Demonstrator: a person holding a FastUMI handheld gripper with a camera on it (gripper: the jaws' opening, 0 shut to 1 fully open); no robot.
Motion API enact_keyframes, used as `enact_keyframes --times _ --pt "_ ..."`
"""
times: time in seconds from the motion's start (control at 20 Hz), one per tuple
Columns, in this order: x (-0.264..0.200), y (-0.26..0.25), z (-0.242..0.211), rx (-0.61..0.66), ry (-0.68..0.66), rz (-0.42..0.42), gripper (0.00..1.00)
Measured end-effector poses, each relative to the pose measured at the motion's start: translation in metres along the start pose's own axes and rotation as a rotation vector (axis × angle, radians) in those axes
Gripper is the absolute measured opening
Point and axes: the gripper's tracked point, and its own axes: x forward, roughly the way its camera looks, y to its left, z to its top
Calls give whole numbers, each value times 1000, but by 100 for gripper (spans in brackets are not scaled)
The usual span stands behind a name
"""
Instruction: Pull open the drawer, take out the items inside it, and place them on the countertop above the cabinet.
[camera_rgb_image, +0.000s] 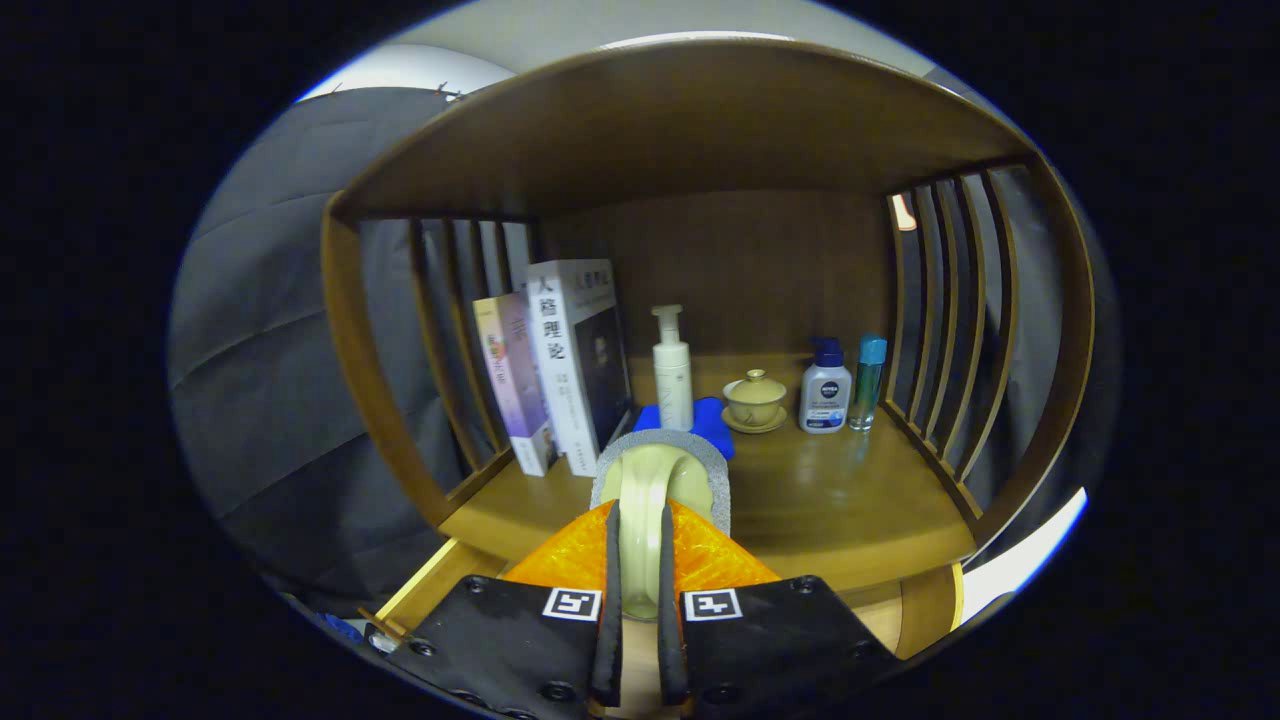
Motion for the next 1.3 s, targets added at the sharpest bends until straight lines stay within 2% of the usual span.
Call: enact_keyframes --times 0.2,0.5,0.7,1.0,1.3 --pt "35 -13 -6 32 37 -46 16" --pt "65 -29 -22 57 70 -113 16" --pt "75 -40 -19 95 50 -147 23" --pt "60 -40 -8 43 -19 -158 99" --pt "-3 -8 0 -71 -151 -97 98"
